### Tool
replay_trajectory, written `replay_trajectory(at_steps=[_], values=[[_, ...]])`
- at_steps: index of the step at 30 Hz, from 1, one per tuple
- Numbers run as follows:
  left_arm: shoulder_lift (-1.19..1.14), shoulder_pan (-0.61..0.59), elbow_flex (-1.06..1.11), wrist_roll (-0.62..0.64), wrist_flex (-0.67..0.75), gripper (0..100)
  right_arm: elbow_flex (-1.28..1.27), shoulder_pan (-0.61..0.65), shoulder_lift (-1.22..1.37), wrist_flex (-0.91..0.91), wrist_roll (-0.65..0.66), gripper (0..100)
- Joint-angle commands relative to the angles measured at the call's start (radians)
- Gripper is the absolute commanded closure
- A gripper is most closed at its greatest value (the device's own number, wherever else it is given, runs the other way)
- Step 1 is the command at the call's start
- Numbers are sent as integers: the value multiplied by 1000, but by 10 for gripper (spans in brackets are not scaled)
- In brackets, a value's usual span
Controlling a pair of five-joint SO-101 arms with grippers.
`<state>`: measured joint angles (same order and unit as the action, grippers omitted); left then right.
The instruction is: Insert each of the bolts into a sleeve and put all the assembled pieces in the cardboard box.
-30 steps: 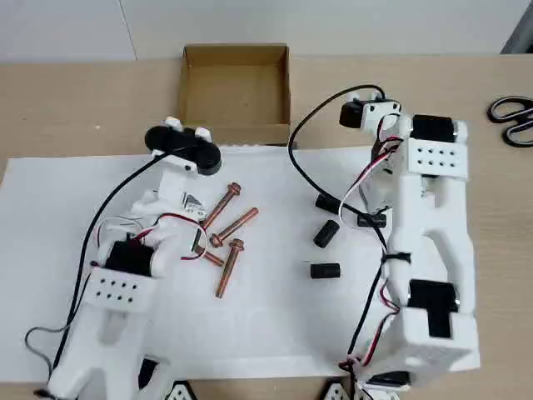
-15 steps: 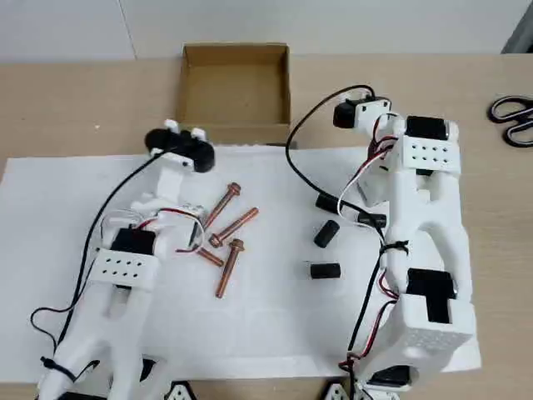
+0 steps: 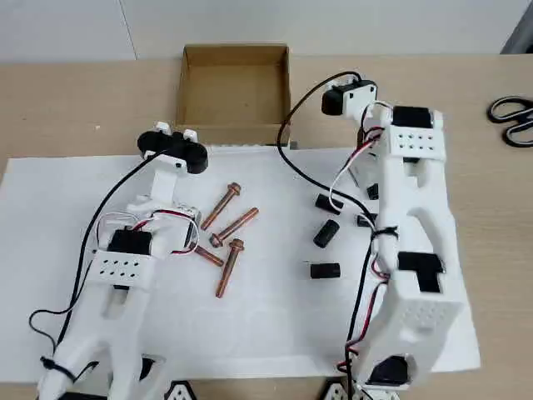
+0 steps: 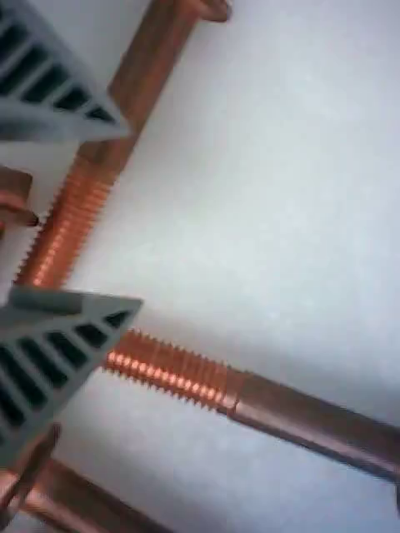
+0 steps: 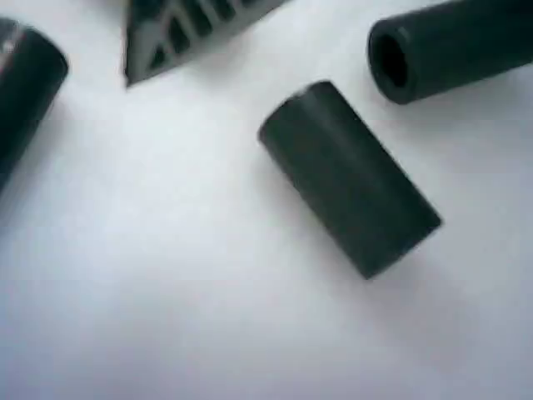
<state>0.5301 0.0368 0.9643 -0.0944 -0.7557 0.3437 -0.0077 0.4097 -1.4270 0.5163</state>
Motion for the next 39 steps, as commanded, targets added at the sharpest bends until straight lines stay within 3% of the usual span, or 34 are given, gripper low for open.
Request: replay_trajectory(at_steps=[1,7,34,39], values=[[0,-3,-7,-5,25,877,160,1,65,-58,2,812],[0,-3,-7,-5,25,877,293,1,185,-116,-17,812],[2,-5,25,-5,23,877,293,-61,321,-67,-21,814],[2,-5,38,-5,23,877,293,-61,364,-68,-21,944]])
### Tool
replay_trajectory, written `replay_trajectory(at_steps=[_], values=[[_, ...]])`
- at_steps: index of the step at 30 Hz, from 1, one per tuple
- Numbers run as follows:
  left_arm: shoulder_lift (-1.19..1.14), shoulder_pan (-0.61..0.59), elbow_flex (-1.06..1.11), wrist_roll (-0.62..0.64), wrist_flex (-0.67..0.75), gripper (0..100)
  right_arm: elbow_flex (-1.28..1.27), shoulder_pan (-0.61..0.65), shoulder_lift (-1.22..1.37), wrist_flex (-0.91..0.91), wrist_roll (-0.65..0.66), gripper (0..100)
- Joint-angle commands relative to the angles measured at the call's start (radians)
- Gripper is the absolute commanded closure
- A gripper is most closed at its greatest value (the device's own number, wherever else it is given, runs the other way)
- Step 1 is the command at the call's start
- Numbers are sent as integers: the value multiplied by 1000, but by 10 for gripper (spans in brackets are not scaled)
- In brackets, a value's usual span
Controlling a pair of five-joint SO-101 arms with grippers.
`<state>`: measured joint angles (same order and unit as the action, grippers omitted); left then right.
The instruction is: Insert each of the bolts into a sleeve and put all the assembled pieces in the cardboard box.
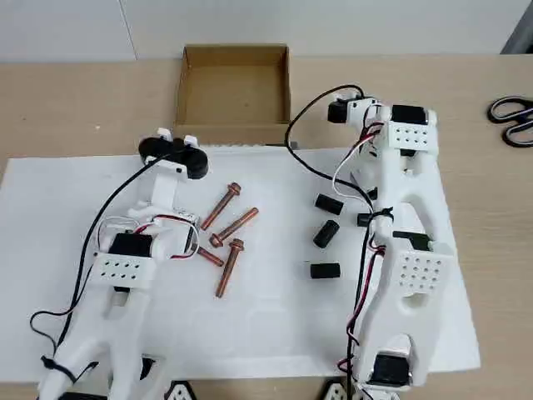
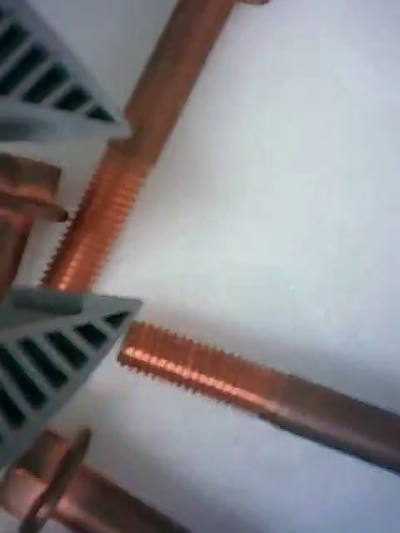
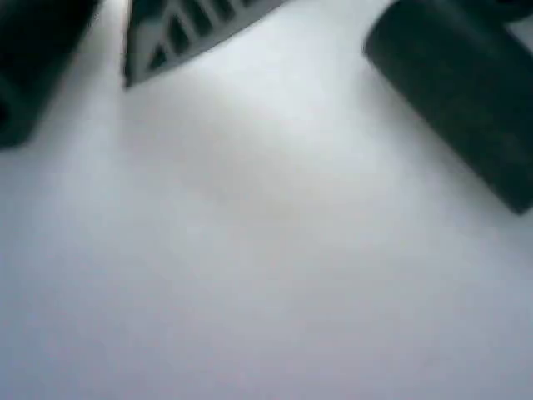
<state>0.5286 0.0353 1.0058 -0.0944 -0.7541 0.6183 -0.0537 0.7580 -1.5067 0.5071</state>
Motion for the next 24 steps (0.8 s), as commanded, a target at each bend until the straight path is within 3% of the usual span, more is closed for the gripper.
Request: replay_trajectory(at_steps=[1,13,17,24], values=[[3,-3,-1,-5,21,877,18,-16,30,12,-12,962],[9,-3,4,-2,11,877,18,-8,21,-58,-95,991],[11,-3,-73,0,-89,877,18,-15,-54,-93,-97,992],[0,0,-423,2,-341,877,18,-21,-107,-134,-97,992]])
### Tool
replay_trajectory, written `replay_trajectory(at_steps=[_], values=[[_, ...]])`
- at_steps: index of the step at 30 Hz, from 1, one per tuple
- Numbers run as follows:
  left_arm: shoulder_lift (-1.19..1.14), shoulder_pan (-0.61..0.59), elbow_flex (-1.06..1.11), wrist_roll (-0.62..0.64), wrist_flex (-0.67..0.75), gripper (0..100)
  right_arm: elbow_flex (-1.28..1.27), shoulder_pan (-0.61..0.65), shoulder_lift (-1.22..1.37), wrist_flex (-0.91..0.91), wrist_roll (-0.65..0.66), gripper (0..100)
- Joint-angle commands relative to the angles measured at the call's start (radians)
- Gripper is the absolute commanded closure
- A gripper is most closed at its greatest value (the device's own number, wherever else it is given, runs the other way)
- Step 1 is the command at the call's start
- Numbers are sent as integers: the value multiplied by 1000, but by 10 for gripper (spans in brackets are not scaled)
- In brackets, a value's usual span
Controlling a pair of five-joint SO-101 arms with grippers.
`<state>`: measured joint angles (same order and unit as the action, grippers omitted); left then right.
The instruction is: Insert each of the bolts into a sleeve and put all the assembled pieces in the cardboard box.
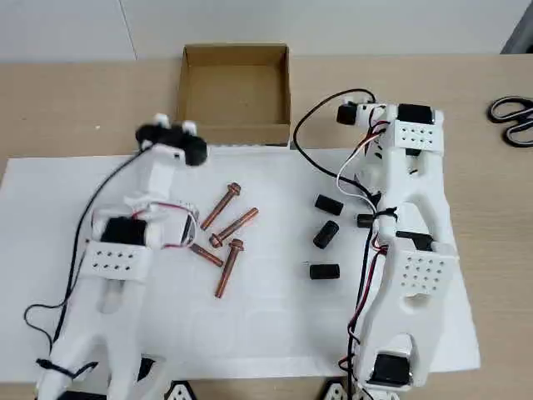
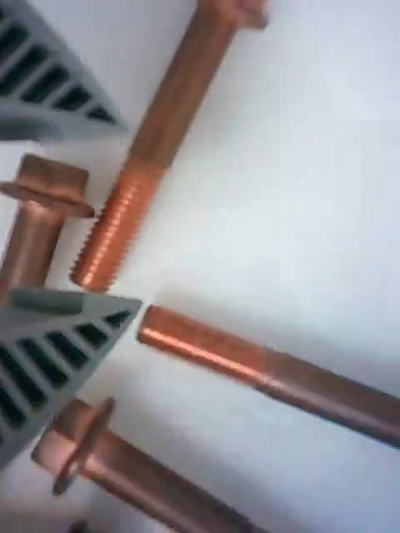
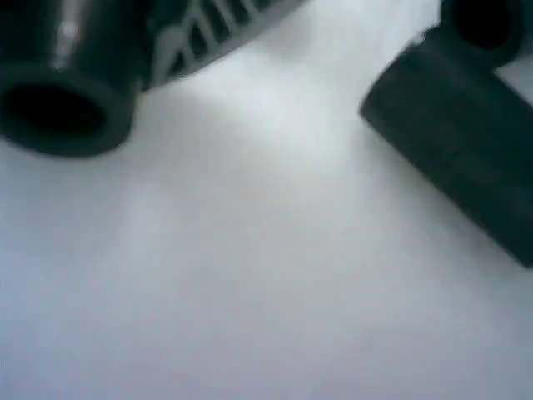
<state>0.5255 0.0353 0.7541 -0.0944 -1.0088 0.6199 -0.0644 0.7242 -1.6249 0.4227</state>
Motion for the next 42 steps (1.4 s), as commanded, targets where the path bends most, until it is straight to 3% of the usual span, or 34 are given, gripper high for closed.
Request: replay_trajectory(at_steps=[1,5,13,20,28,42], values=[[2,3,-228,-2,-118,877,17,-12,-73,-16,-12,992],[-100,6,-472,-5,-267,875,15,-18,-71,-16,-14,992],[-512,12,-903,-34,-525,855,11,-19,-71,-18,-35,992],[-786,107,-1147,-77,-687,855,11,-18,-70,-30,-35,991],[-1013,123,-1244,-80,-695,881,11,-19,-70,-58,-35,991],[-1201,127,-1422,-81,-700,843,11,-19,-70,-58,-57,991]])
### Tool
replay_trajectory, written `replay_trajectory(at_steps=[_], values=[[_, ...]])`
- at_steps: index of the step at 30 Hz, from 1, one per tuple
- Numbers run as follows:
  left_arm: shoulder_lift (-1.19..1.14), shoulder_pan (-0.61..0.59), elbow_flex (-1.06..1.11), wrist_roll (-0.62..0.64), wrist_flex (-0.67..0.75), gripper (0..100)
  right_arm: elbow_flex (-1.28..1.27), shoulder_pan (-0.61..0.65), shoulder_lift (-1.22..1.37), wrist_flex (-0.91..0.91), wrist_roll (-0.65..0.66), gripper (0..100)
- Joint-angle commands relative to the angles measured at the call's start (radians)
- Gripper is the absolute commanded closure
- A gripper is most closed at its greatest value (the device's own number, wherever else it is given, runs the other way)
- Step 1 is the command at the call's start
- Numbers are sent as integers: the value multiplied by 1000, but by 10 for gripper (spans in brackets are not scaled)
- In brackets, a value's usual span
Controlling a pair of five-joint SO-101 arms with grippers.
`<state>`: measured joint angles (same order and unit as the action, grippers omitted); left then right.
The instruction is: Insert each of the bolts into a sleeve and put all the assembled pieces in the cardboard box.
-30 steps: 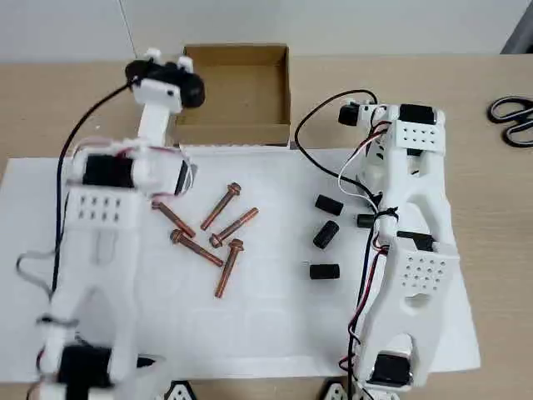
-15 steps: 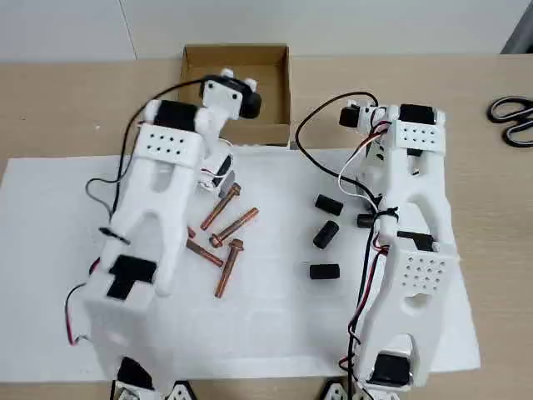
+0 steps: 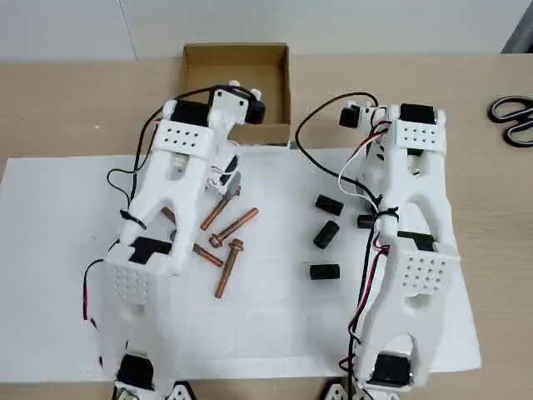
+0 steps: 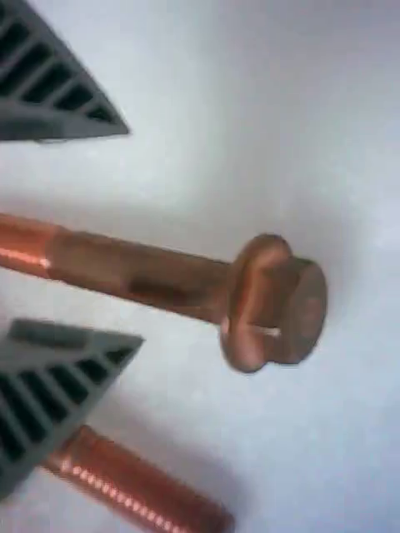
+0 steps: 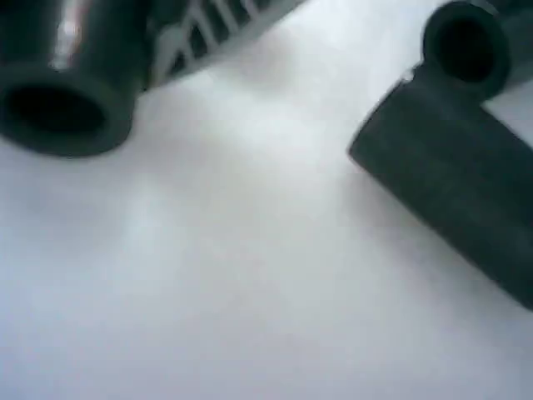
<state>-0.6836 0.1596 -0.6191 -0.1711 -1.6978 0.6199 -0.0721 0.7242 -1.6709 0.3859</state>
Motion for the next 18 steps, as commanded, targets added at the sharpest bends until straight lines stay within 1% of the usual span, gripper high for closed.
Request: replay_trajectory(at_steps=[1,8,18], values=[[6,5,-48,-5,-11,843,11,-12,-70,-12,-20,991],[0,8,-47,-6,3,843,11,-5,-70,-12,-28,991],[-9,43,-42,-6,40,843,11,-5,-70,-13,-28,991]])
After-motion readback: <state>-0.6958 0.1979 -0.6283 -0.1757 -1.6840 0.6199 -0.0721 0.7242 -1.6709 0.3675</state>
